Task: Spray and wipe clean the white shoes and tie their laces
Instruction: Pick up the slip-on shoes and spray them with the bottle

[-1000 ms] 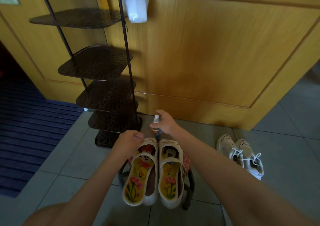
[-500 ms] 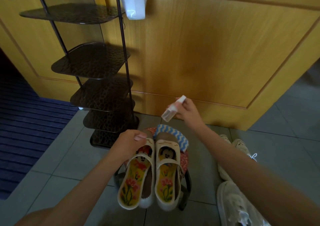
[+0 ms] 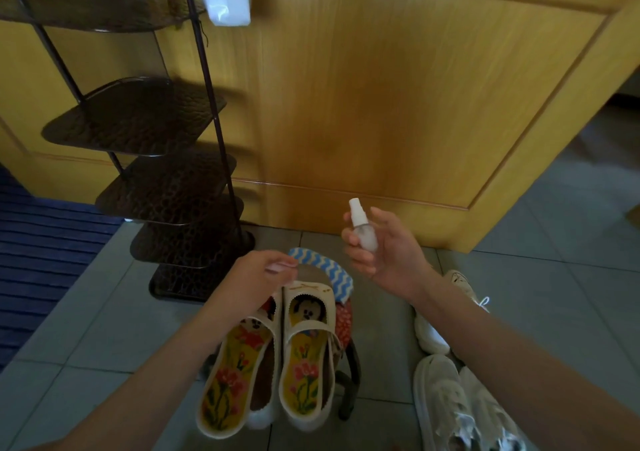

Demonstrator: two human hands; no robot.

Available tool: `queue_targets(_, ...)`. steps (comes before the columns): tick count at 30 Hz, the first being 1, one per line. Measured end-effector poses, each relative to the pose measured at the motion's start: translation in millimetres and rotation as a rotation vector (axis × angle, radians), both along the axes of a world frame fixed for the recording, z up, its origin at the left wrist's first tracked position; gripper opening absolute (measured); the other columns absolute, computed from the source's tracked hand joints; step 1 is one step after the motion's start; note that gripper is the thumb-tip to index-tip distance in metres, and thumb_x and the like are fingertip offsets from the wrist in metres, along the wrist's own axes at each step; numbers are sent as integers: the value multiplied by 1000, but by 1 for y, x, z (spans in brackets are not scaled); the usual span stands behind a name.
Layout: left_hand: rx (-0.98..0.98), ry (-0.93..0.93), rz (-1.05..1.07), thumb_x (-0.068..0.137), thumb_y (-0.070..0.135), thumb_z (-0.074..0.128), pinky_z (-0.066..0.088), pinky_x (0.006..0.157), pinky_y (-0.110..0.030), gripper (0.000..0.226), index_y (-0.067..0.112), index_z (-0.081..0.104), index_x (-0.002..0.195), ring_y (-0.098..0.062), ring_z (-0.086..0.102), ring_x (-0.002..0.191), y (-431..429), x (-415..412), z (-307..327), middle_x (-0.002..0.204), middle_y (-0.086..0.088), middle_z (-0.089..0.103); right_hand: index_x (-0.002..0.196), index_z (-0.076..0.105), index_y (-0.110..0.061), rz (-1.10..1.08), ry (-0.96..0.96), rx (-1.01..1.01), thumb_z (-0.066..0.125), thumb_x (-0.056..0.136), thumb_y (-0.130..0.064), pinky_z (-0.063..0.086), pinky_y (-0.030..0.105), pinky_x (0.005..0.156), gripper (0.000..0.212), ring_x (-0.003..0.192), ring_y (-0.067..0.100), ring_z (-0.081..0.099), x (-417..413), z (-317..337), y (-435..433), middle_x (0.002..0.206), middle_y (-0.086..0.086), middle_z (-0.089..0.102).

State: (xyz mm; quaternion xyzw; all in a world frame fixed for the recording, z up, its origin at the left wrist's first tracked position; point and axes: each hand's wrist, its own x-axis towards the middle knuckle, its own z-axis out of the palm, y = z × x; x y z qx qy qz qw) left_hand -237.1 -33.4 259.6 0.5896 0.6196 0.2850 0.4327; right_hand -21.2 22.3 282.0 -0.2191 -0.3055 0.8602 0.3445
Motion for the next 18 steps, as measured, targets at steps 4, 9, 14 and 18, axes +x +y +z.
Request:
queue_targets(4,-11,18,-10,91,26,59,53,85,-32,11,31,63,100,-6,61,95,2,1,-1,98,10,67,101,48,-13,35,-35,59,44,92,-25,40,18,41,15,49,9,48,0,-7,2,75,2,51)
queue_targets(9,-21,157,-73,87,28,63,49,75,-18,17,26,66,104,-5,61,89,-7,-1,-10,95,3,66,108,47,-17,-65,-280,211,50,94,-25,46,22,45,16,60,18,61,4,-19,5,90,6,63)
queue_targets(14,13,207,-73,86,28,65,46,70,-14,20,21,69,105,-3,59,83,-7,0,-10,91,6,64,104,49,-16,-7,-210,145,47,94,-26,41,19,41,14,45,10,48,4,-27,4,77,4,57)
queue_targets(18,33,220,-84,89,25,61,42,66,-12,20,20,68,107,-2,56,79,-5,3,-4,89,5,62,107,51,-17,24,-187,133,40,96,-29,37,18,39,20,42,9,44,1,-30,6,73,2,54)
